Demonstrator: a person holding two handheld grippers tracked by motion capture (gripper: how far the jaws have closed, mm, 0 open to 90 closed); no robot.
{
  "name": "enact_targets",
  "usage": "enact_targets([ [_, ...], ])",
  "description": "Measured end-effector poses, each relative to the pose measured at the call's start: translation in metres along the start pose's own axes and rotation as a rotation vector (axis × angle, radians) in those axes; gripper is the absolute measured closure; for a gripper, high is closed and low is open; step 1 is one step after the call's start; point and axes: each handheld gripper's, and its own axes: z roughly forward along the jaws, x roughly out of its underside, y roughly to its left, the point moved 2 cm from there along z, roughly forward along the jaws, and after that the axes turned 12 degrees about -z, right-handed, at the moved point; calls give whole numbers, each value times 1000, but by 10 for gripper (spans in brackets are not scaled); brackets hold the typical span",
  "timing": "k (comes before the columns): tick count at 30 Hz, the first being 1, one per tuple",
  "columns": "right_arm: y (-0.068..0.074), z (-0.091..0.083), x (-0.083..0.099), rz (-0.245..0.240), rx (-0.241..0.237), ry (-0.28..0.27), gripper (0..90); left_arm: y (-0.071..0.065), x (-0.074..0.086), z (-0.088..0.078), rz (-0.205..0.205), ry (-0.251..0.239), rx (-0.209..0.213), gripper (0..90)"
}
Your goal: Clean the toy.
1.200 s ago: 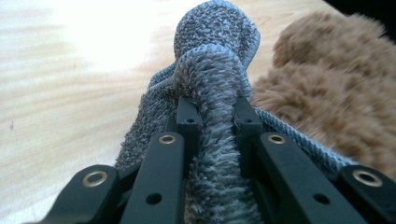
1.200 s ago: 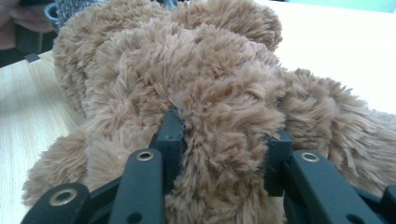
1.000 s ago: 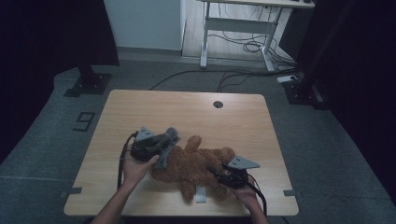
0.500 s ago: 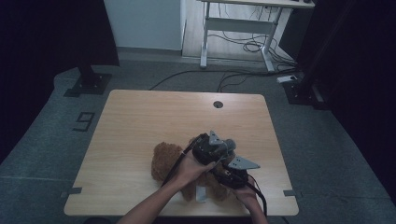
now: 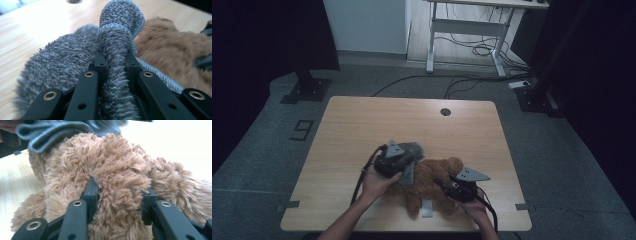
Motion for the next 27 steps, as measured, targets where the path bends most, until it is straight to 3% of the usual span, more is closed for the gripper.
enact_targets([
  [1, -1, 0, 1, 8, -3, -2, 611, 10, 4, -8, -13, -11, -28, 772],
  [2, -1, 0, 1, 13, -4, -4, 611, 31, 13, -19, -81, -23, -30, 772],
  [5, -1, 0, 1, 16, -5, -7, 610, 58, 32, -23, -194, -14, 8, 772],
  [8, -2, 0, 1, 18, -4, -6, 610, 68, 43, -22, -228, 3, -8, 772],
  [9, -2, 0, 1, 19, -2, -5, 609, 77, 56, -19, -252, 43, -29, 772],
  [10, -2, 0, 1, 19, -2, -5, 609, 77, 56, -19, -252, 43, -29, 771],
  [11, -2, -1, 1, 21, -1, -7, 604, 83, 70, -11, -285, 93, -5, 771],
  [12, -2, -1, 2, 25, -2, -9, 602, 83, 75, -7, -301, 109, 16, 771],
  [17, -3, -1, 1, 26, -2, -5, 559, 81, 78, -4, -304, 94, 15, 771],
  [19, -2, -3, -1, 19, 13, 1, 486, 81, 73, -7, -296, 81, 14, 770],
  [22, -2, -6, -3, 14, 24, 13, 432, 80, 48, -22, -301, 9, 44, 767],
  [24, -2, -5, -3, 17, 23, 18, 426, 74, 32, -28, -275, -16, 52, 766],
  [25, -2, -6, -3, 22, 24, 19, 424, 74, 32, -28, -275, -16, 52, 765],
  [27, -3, -6, -3, 36, 28, 20, 413, 60, 8, -29, -224, -38, 55, 763],
])
